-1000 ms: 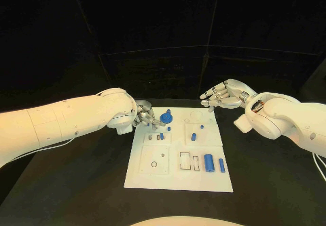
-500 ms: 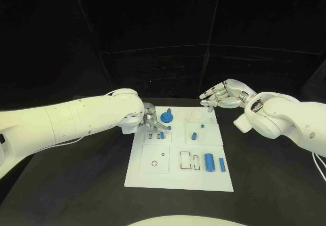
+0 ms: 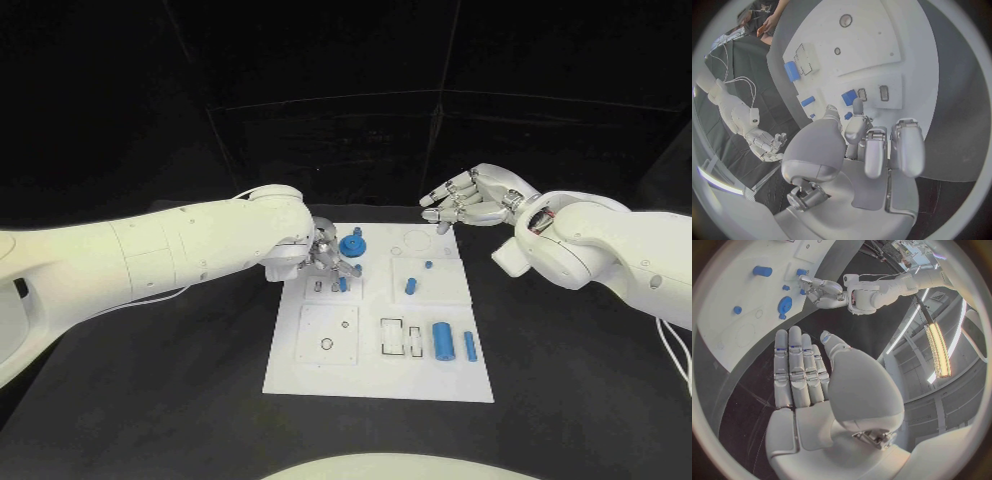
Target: Assemble the parts on the task board
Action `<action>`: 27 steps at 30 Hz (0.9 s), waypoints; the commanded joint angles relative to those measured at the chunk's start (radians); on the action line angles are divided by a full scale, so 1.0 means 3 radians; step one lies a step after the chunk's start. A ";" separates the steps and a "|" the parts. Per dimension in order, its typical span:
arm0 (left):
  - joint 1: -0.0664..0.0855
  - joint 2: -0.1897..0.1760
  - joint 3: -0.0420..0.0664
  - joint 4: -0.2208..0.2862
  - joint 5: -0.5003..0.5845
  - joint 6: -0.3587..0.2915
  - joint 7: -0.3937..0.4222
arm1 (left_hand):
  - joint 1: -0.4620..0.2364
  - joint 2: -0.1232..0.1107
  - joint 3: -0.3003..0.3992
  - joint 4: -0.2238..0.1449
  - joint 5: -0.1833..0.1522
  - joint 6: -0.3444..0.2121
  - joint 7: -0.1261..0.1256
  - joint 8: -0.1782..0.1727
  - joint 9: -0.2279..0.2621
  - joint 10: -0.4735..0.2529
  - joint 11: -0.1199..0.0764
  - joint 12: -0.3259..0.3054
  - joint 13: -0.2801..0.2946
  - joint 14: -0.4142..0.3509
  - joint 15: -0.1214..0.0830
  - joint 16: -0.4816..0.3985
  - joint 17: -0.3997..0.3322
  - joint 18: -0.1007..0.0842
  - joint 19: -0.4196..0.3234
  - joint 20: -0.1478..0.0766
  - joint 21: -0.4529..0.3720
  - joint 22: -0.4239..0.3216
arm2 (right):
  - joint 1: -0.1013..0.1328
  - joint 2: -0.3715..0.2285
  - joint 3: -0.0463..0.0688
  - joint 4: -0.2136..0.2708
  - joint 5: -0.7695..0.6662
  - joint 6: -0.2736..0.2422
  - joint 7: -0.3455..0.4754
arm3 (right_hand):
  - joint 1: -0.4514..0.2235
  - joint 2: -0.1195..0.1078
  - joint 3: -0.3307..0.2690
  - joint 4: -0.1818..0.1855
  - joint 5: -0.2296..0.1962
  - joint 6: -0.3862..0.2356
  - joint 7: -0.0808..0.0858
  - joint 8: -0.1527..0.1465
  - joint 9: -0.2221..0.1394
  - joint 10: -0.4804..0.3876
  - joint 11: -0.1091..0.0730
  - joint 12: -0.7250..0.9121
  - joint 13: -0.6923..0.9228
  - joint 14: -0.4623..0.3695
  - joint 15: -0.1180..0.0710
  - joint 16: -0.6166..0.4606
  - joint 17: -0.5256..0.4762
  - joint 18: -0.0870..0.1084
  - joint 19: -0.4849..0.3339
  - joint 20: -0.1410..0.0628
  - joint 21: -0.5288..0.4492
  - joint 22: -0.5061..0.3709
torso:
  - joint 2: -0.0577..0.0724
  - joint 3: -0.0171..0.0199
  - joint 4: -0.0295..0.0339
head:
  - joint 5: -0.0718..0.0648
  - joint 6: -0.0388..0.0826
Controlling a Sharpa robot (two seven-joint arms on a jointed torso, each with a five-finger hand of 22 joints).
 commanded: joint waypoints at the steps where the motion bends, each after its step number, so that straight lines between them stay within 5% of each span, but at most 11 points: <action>1: 0.0005 0.0019 -0.0002 -0.0017 -0.0024 0.0089 -0.0030 | 0.0023 0.0034 -0.0011 -0.0010 -0.0009 -0.0034 0.0002 0.0014 0.0012 -0.0021 0.0002 0.0000 -0.0003 0.0346 -0.0027 0.0010 0.0877 -0.0066 0.0077 -0.0009 0.0007 -0.0002 | 0.0009 0.0010 0.0002 -0.0008 0.0007 0.0014 0.0019 | 0.0003 -0.0031 -0.0004 0.0004 0.0027 0.0002 0.0013 -0.0018 0.0002 -0.0020 -0.0004 -0.0021 -0.0008 -0.0002 0.0018 -0.0015 -0.0005 0.0032 -0.0001 0.0017 -0.0017 -0.0008 | 0.0001 0.0000 0.0004 | -0.0001 -0.0011; 27: 0.0002 0.0072 -0.0009 -0.0060 -0.0024 0.0210 -0.0084 | 0.0278 0.0127 0.0024 -0.0191 -0.0007 -0.0119 0.0008 0.0102 0.0148 -0.0043 0.0008 0.0002 0.0007 0.0346 -0.0022 0.0010 0.0877 -0.0063 0.0061 -0.0001 0.0005 0.0001 | 0.0008 0.0054 0.0001 -0.0061 0.0003 0.0017 0.0023 | -0.0001 -0.0035 0.0001 0.0003 0.0079 0.0001 0.0020 -0.0025 0.0002 -0.0035 0.0005 -0.0037 -0.0025 -0.0021 0.0029 -0.0055 -0.0013 0.0030 -0.0015 0.0027 -0.0050 -0.0024 | -0.0001 0.0004 0.0004 | 0.0008 -0.0056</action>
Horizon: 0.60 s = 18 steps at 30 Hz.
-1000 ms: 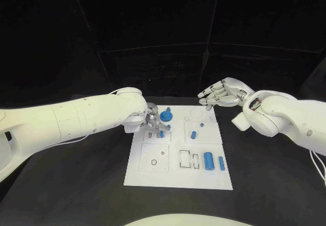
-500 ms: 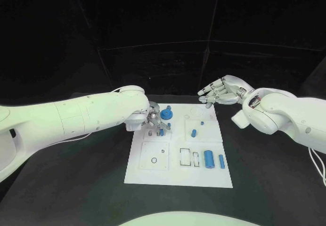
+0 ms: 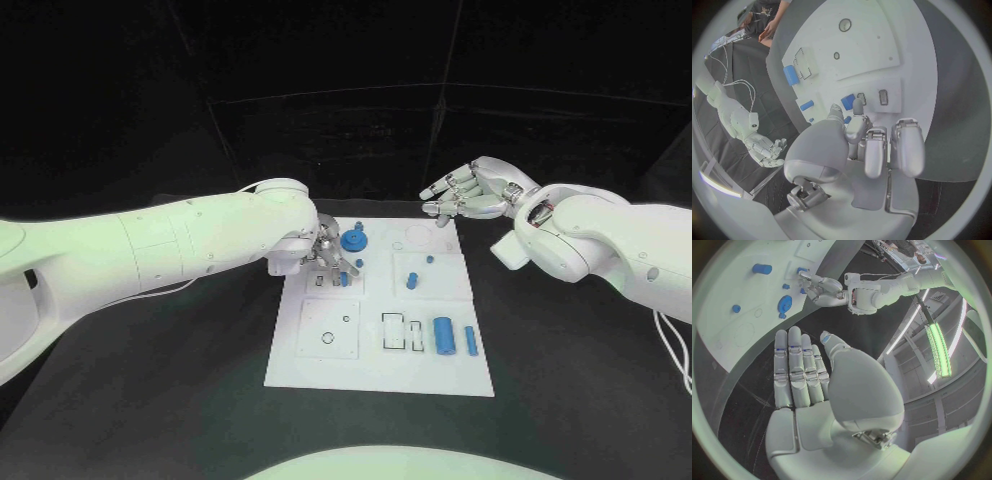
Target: Assemble the parts on the task board
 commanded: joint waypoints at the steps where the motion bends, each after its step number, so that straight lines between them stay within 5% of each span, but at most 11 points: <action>1: 0.0004 0.0012 0.0001 -0.0002 -0.0018 0.0071 -0.0043 | 0.0066 0.0006 0.0017 -0.0046 -0.0007 -0.0028 0.0009 0.0015 0.0016 -0.0028 0.0000 0.0003 0.0003 0.0346 -0.0022 0.0010 0.0877 -0.0063 0.0061 -0.0001 0.0006 0.0002 | 0.0008 0.0005 0.0002 -0.0002 0.0004 0.0015 0.0022 | -0.0001 -0.0035 0.0001 0.0003 0.0019 0.0001 0.0020 -0.0013 0.0002 -0.0023 -0.0007 -0.0011 -0.0003 -0.0009 0.0017 -0.0012 -0.0006 0.0030 -0.0003 0.0015 -0.0023 -0.0005 | 0.0002 -0.0002 -0.0001 | -0.0001 -0.0007; 18: 0.0004 0.0038 0.0002 0.0003 -0.0018 0.0088 -0.0014 | 0.0429 0.0156 0.0286 -0.0389 -0.0004 -0.0112 0.0001 0.0031 0.0095 -0.0053 -0.0009 -0.0027 -0.0014 0.0346 -0.0025 0.0010 0.0877 -0.0058 0.0047 0.0000 -0.0007 -0.0009 | 0.0008 0.0022 0.0001 -0.0022 0.0004 0.0017 0.0008 | 0.0012 -0.0035 0.0031 -0.0010 0.0187 0.0002 0.0028 -0.0022 0.0002 -0.0035 0.0000 -0.0026 -0.0024 -0.0017 0.0023 -0.0054 -0.0012 0.0032 -0.0011 0.0023 -0.0056 -0.0019 | 0.0002 -0.0001 0.0000 | -0.0007 -0.0035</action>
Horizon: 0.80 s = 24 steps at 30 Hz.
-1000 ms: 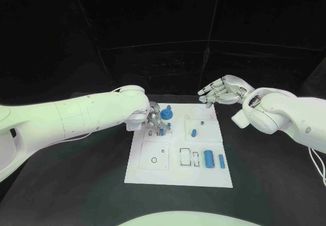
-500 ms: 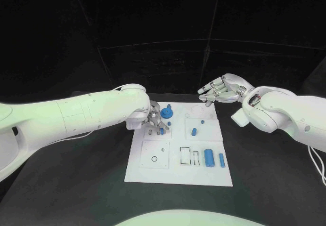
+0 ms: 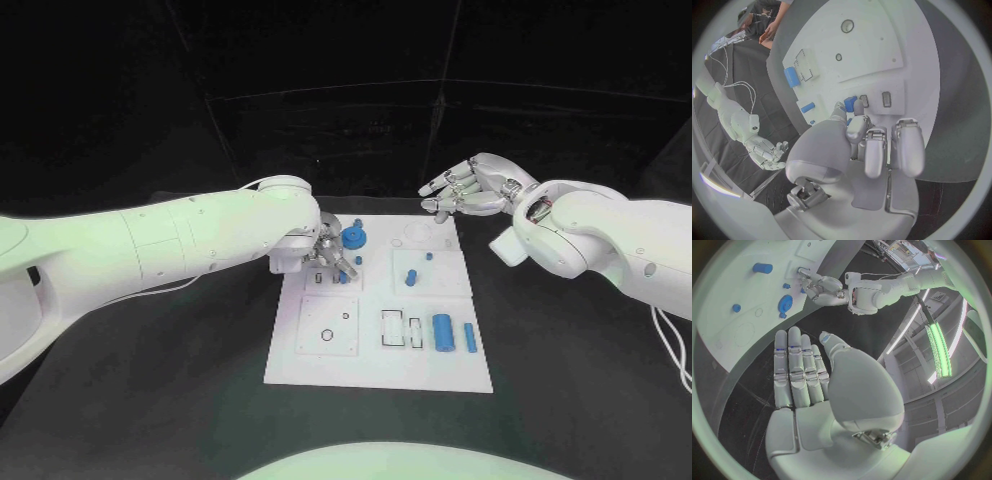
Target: Assemble the parts on the task board
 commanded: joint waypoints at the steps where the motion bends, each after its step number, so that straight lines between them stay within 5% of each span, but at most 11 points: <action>1: 0.0004 0.0004 0.0002 0.0008 -0.0017 0.0035 0.0008 | 0.0107 0.0024 0.0059 -0.0077 -0.0003 -0.0038 -0.0016 0.0009 0.0006 -0.0024 -0.0006 -0.0020 -0.0009 0.0346 -0.0029 0.0010 0.0878 -0.0057 0.0045 -0.0002 -0.0010 -0.0010 | 0.0008 0.0005 0.0002 -0.0001 0.0004 0.0018 0.0008 | -0.0001 -0.0022 0.0018 0.0004 0.0018 0.0002 0.0028 -0.0023 0.0002 -0.0010 0.0000 -0.0013 -0.0004 -0.0004 0.0011 -0.0019 -0.0003 0.0032 0.0001 0.0011 -0.0016 -0.0004 | 0.0001 0.0000 0.0003 | 0.0000 -0.0004; 6: 0.0004 -0.0010 0.0002 0.0018 -0.0017 -0.0007 0.0051 | 0.0331 0.0121 0.0363 -0.0289 0.0007 -0.0093 -0.0020 -0.0045 -0.0005 -0.0051 -0.0014 -0.0052 -0.0022 0.0346 -0.0045 0.0010 0.0878 -0.0054 0.0039 -0.0019 -0.0019 -0.0019 | 0.0008 0.0009 0.0002 -0.0009 0.0004 0.0029 0.0002 | -0.0002 -0.0023 0.0020 0.0003 0.0028 0.0003 0.0028 -0.0023 0.0002 -0.0010 0.0000 -0.0014 -0.0005 -0.0004 0.0011 -0.0022 -0.0004 0.0032 0.0001 0.0011 -0.0017 -0.0004 | -0.0002 0.0000 0.0002 | 0.0003 -0.0011; 11: 0.0003 -0.0060 0.0002 0.0052 0.0032 -0.0132 0.0122 | 0.0302 0.0083 0.0833 -0.0480 0.0012 -0.0114 0.0004 -0.0079 0.0002 -0.0061 -0.0009 -0.0092 -0.0047 0.0346 -0.0026 0.0010 0.0878 -0.0052 0.0036 -0.0012 -0.0031 -0.0026 | 0.0008 0.0018 0.0001 -0.0022 0.0004 0.0036 0.0002 | -0.0004 -0.0025 0.0021 0.0004 0.0033 0.0003 0.0029 -0.0023 0.0002 -0.0011 0.0001 -0.0014 -0.0006 -0.0005 0.0012 -0.0024 -0.0004 0.0032 0.0001 0.0011 -0.0018 -0.0005 | -0.0001 0.0000 0.0003 | 0.0004 -0.0014; 13: 0.0003 -0.0082 0.0002 0.0066 0.0120 -0.0210 0.0133 | 0.0194 0.0023 0.1070 -0.0531 -0.0004 -0.0111 0.0009 -0.0071 0.0020 -0.0053 -0.0003 -0.0095 -0.0048 0.0346 -0.0021 0.0010 0.0878 -0.0050 0.0034 -0.0006 -0.0038 -0.0033 | 0.0008 0.0019 0.0001 -0.0027 0.0002 0.0034 0.0004 | -0.0004 -0.0025 0.0021 0.0004 0.0033 0.0003 0.0029 -0.0023 0.0002 -0.0011 0.0001 -0.0014 -0.0006 -0.0005 0.0012 -0.0024 -0.0004 0.0032 0.0001 0.0011 -0.0018 -0.0005 | -0.0003 0.0001 0.0007 | 0.0011 -0.0019; 14: 0.0003 -0.0100 0.0002 0.0080 0.0187 -0.0273 0.0142 | 0.0005 -0.0112 0.1417 -0.0602 0.0052 -0.0127 0.0034 -0.0053 0.0053 -0.0043 -0.0010 -0.0094 -0.0048 0.0346 -0.0006 0.0010 0.0878 -0.0046 0.0036 -0.0009 -0.0045 -0.0035 | 0.0008 0.0020 0.0001 -0.0031 -0.0001 0.0033 0.0005 | -0.0004 -0.0025 0.0021 0.0004 0.0033 0.0003 0.0029 -0.0023 0.0002 -0.0011 0.0001 -0.0014 -0.0006 -0.0005 0.0012 -0.0024 -0.0004 0.0032 0.0001 0.0011 -0.0018 -0.0005 | -0.0003 0.0005 0.0009 | 0.0015 -0.0017; 15: 0.0003 -0.0117 0.0002 0.0096 0.0234 -0.0325 0.0152 | -0.0013 -0.0094 0.1474 -0.0600 0.0001 -0.0115 0.0011 -0.0044 0.0060 -0.0043 0.0007 -0.0096 -0.0050 0.0346 -0.0016 0.0010 0.0878 -0.0049 0.0036 0.0001 -0.0046 -0.0036 | 0.0008 0.0020 0.0001 -0.0034 -0.0003 0.0033 0.0005 | -0.0004 -0.0025 0.0021 0.0004 0.0034 0.0003 0.0029 -0.0023 0.0002 -0.0011 0.0001 -0.0015 -0.0007 -0.0005 0.0012 -0.0024 -0.0004 0.0032 0.0001 0.0011 -0.0019 -0.0005 | -0.0003 0.0007 0.0009 | 0.0018 -0.0013; 16: 0.0003 -0.0135 0.0002 0.0114 0.0277 -0.0378 0.0162 | -0.0168 -0.0220 0.1716 -0.0637 0.0016 -0.0136 0.0019 -0.0029 0.0086 -0.0039 0.0005 -0.0097 -0.0052 0.0346 -0.0010 0.0010 0.0878 -0.0045 0.0037 -0.0004 -0.0049 -0.0034 | 0.0008 0.0020 0.0001 -0.0036 -0.0004 0.0033 0.0006 | -0.0005 -0.0025 0.0021 0.0004 0.0037 0.0003 0.0029 -0.0024 0.0002 -0.0012 0.0001 -0.0015 -0.0007 -0.0005 0.0012 -0.0025 -0.0004 0.0032 0.0000 0.0012 -0.0020 -0.0005 | -0.0002 0.0008 0.0009 | 0.0018 -0.0012; 18: 0.0002 -0.0169 0.0002 0.0148 0.0351 -0.0473 0.0176 | -0.0330 -0.0289 0.2044 -0.0657 -0.0007 -0.0122 0.0008 0.0018 0.0132 -0.0031 0.0012 -0.0095 -0.0054 0.0346 -0.0008 0.0010 0.0878 -0.0043 0.0037 -0.0006 -0.0057 -0.0038 | 0.0008 0.0019 0.0001 -0.0041 -0.0006 0.0034 0.0008 | -0.0005 -0.0025 0.0021 0.0005 0.0038 0.0003 0.0029 -0.0024 0.0002 -0.0012 0.0001 -0.0015 -0.0007 -0.0005 0.0012 -0.0026 -0.0004 0.0032 0.0000 0.0012 -0.0020 -0.0005 | -0.0001 0.0003 0.0012 | 0.0011 -0.0010; 24: -0.0006 -0.0277 0.0001 0.0268 0.0456 -0.0777 0.0227 | -0.0522 -0.0424 0.2412 -0.0681 -0.0003 -0.0127 -0.0001 0.0094 0.0207 -0.0028 0.0000 -0.0095 -0.0063 0.0346 -0.0025 0.0010 0.0878 -0.0043 0.0035 0.0000 -0.0075 -0.0053 | 0.0008 0.0009 0.0001 -0.0049 -0.0008 0.0043 0.0005 | -0.0007 -0.0029 0.0025 0.0003 0.0049 0.0000 0.0031 -0.0027 0.0001 -0.0022 0.0005 -0.0022 -0.0012 -0.0012 0.0016 -0.0035 -0.0006 0.0031 -0.0004 0.0013 -0.0026 -0.0007 | -0.0006 0.0006 0.0019 | 0.0027 -0.0009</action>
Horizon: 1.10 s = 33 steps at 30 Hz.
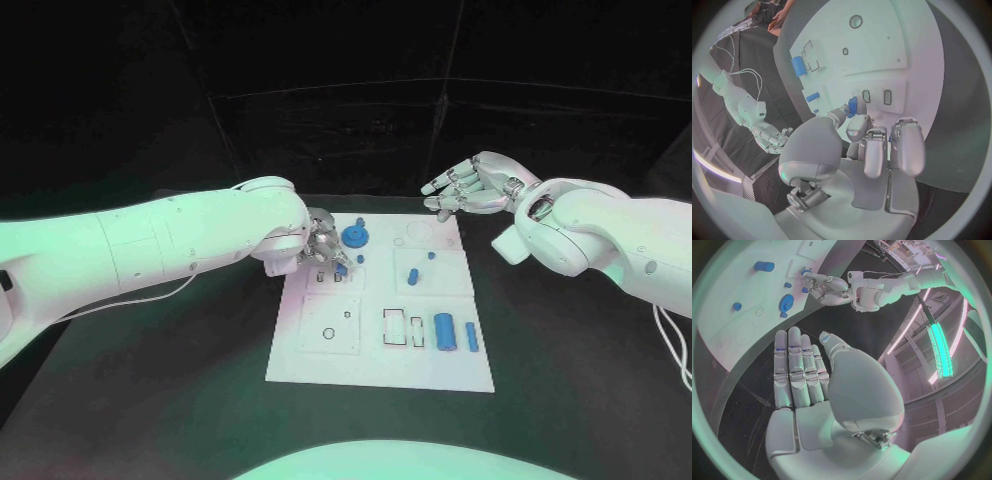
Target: Assemble the parts on the task board
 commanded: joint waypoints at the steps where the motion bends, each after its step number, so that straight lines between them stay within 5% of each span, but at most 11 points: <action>1: -0.0004 -0.0043 0.0001 0.0066 0.0189 -0.0380 0.0111 | -0.0064 -0.0016 0.0513 -0.0428 0.0000 -0.0006 -0.0016 0.0025 0.0021 0.0007 0.0000 -0.0008 -0.0006 0.0346 -0.0003 0.0010 0.0878 -0.0043 0.0034 -0.0001 -0.0020 -0.0006 | 0.0008 -0.0005 0.0002 -0.0001 -0.0005 0.0030 0.0012 | -0.0007 -0.0030 0.0025 0.0003 0.0018 -0.0001 0.0032 -0.0017 0.0001 -0.0024 0.0005 -0.0023 -0.0006 -0.0014 0.0016 -0.0025 -0.0006 0.0030 -0.0005 0.0014 -0.0021 -0.0005 | -0.0003 0.0005 0.0007 | 0.0018 0.0006; 10: -0.0081 -0.0227 -0.0003 0.0262 0.0055 -0.0743 0.0252 | -0.0099 -0.0092 0.0662 -0.0466 0.0000 -0.0017 -0.0022 0.0060 0.0056 0.0020 -0.0006 0.0013 0.0008 0.0346 -0.0008 0.0010 0.0878 -0.0048 0.0045 -0.0007 -0.0007 0.0023 | 0.0008 -0.0017 0.0001 -0.0019 -0.0072 0.0036 0.0016 | -0.0040 -0.0027 0.0026 0.0024 0.0030 -0.0008 0.0040 -0.0024 0.0000 -0.0039 0.0016 -0.0032 -0.0015 -0.0022 0.0026 -0.0041 -0.0008 0.0028 -0.0014 0.0021 -0.0035 -0.0011 | -0.0010 0.0028 0.0049 | 0.0018 -0.0019; 15: -0.0131 -0.0280 -0.0005 0.0317 -0.0109 -0.0769 0.0263 | -0.0100 -0.0099 0.0675 -0.0470 0.0000 -0.0017 -0.0022 0.0062 0.0058 0.0022 -0.0007 0.0014 0.0008 0.0346 -0.0009 0.0010 0.0878 -0.0051 0.0049 -0.0008 0.0000 0.0036 | 0.0008 -0.0011 0.0001 -0.0031 -0.0111 0.0044 0.0020 | -0.0047 -0.0028 0.0025 0.0027 0.0031 -0.0008 0.0041 -0.0024 0.0000 -0.0042 0.0017 -0.0034 -0.0017 -0.0024 0.0028 -0.0044 -0.0008 0.0027 -0.0016 0.0023 -0.0038 -0.0012 | -0.0015 0.0040 0.0061 | 0.0015 -0.0023; 21: -0.0188 -0.0281 -0.0006 0.0326 -0.0331 -0.0751 0.0228 | -0.0100 -0.0104 0.0682 -0.0474 0.0000 -0.0018 -0.0023 0.0064 0.0060 0.0024 -0.0007 0.0016 0.0010 0.0346 -0.0009 0.0010 0.0878 -0.0052 0.0051 -0.0008 0.0004 0.0043 | 0.0008 -0.0011 0.0001 -0.0035 -0.0134 0.0053 0.0020 | -0.0053 -0.0030 0.0025 0.0031 0.0032 -0.0009 0.0042 -0.0025 0.0001 -0.0049 0.0019 -0.0037 -0.0019 -0.0028 0.0030 -0.0050 -0.0009 0.0027 -0.0019 0.0025 -0.0043 -0.0015 | -0.0011 0.0031 0.0056 | 0.0018 -0.0027; 33: -0.0258 -0.0214 -0.0006 0.0291 -0.0604 -0.0803 0.0148 | -0.0099 -0.0123 0.0700 -0.0486 -0.0002 -0.0020 -0.0023 0.0068 0.0064 0.0025 -0.0008 0.0015 0.0006 0.0346 -0.0010 0.0010 0.0878 -0.0053 0.0052 -0.0009 0.0005 0.0046 | 0.0008 0.0001 0.0001 -0.0041 -0.0142 0.0079 0.0028 | -0.0065 -0.0029 0.0024 0.0038 0.0029 -0.0008 0.0044 -0.0026 0.0001 -0.0054 0.0022 -0.0040 -0.0022 -0.0032 0.0033 -0.0056 -0.0010 0.0027 -0.0022 0.0027 -0.0050 -0.0018 | -0.0009 0.0034 0.0052 | 0.0012 -0.0033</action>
